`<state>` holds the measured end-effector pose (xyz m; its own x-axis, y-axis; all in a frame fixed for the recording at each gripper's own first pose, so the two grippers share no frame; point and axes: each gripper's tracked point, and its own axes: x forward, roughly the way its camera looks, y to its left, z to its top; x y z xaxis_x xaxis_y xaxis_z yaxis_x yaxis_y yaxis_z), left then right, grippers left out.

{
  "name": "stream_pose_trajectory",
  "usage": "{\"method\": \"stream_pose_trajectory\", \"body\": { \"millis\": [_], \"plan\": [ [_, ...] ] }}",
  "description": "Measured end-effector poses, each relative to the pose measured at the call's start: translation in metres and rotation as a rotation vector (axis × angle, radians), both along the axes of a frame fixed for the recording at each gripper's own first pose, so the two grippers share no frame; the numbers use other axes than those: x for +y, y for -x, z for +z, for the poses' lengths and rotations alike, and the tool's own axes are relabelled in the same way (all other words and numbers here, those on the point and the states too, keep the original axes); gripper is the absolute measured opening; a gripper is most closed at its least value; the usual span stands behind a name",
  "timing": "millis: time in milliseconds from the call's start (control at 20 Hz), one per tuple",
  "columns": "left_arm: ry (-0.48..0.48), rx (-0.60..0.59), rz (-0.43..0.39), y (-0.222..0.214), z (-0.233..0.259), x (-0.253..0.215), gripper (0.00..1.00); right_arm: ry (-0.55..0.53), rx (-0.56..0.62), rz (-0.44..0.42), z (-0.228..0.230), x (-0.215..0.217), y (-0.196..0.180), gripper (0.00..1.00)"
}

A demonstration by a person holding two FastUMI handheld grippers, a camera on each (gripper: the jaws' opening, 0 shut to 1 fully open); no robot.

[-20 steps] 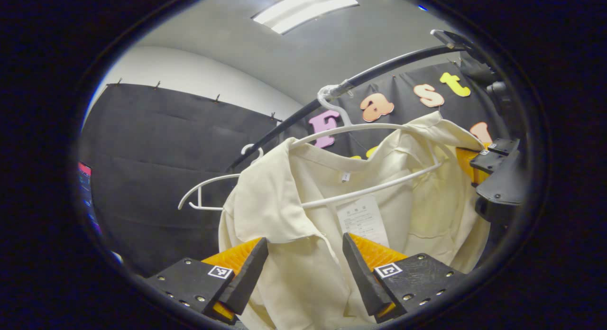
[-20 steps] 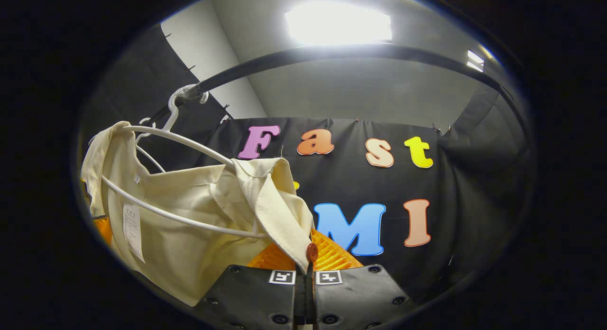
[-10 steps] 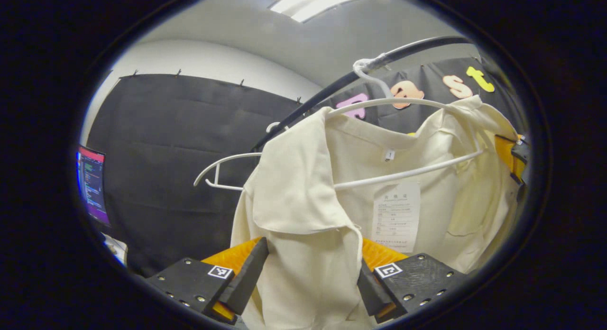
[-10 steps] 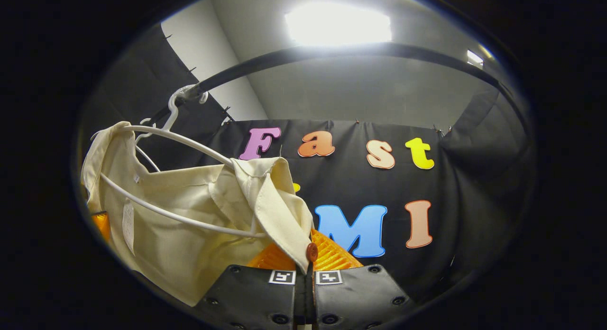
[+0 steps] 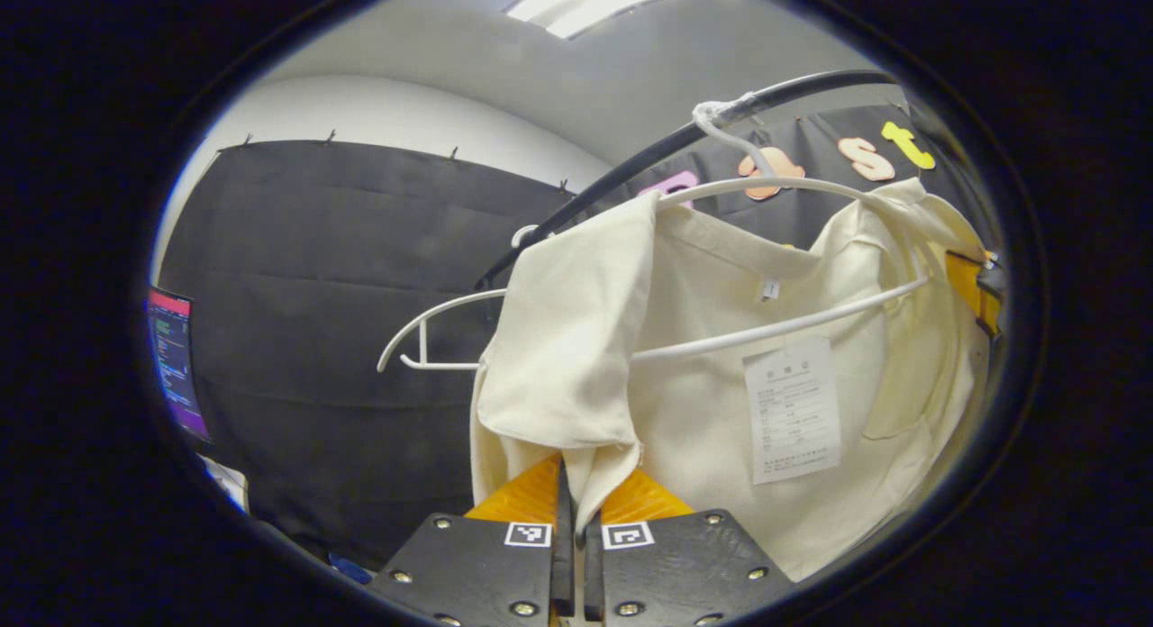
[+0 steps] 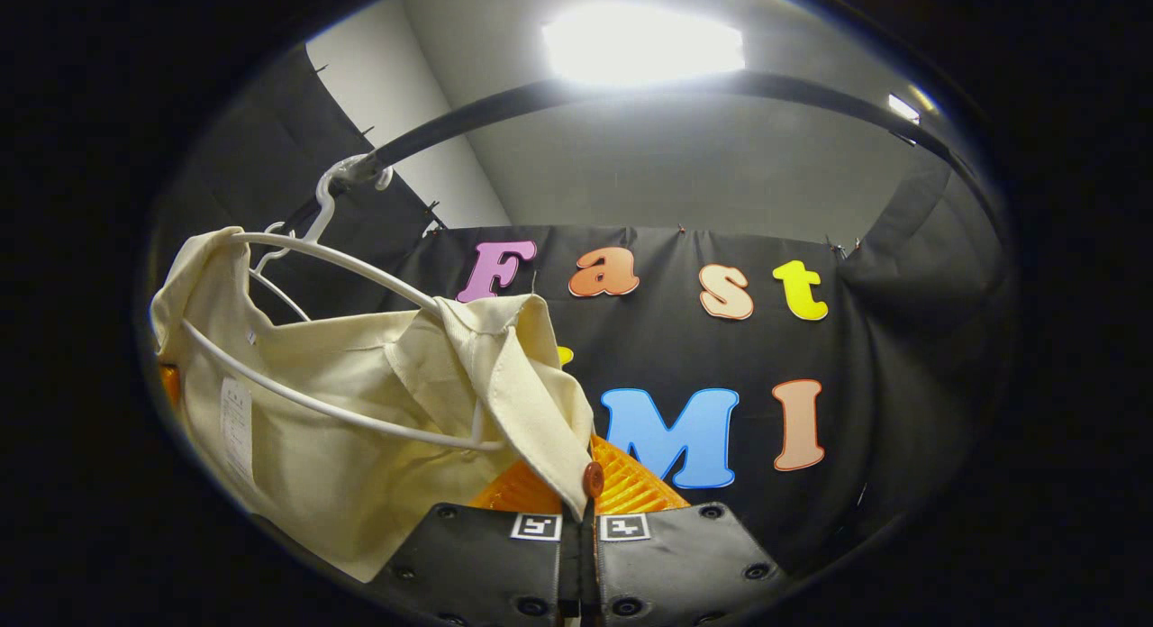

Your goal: Grasp the clothes on the hanger with both hands and then place them into the laundry hamper below.

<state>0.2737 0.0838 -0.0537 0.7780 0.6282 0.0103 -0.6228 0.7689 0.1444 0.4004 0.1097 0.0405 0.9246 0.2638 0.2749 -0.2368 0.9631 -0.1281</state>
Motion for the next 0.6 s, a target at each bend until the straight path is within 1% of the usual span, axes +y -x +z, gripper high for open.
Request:
{"method": "stream_pose_trajectory", "body": {
  "millis": [50, 100, 200, 350, 600],
  "plan": [
    [-0.007, -0.008, -0.020, 0.001, 0.003, 0.002, 0.01, 0.002, -0.004, -0.015, 0.001, -0.003, 0.001, 0.01],
    [-0.021, -0.016, -0.035, 0.007, 0.010, 0.003, 0.01, 0.001, -0.015, -0.030, 0.003, -0.007, 0.001, 0.01],
    [-0.078, -0.036, -0.033, 0.022, 0.028, 0.009, 0.00, 0.003, -0.044, -0.052, 0.010, -0.010, 0.005, 0.01],
    [-0.168, -0.068, -0.003, 0.042, 0.059, 0.024, 0.01, 0.011, -0.071, -0.077, 0.016, -0.016, 0.001, 0.01],
    [-0.222, -0.076, 0.012, 0.050, 0.083, 0.049, 0.00, 0.004, -0.099, -0.125, 0.026, -0.030, -0.012, 0.01]
  ]
}}
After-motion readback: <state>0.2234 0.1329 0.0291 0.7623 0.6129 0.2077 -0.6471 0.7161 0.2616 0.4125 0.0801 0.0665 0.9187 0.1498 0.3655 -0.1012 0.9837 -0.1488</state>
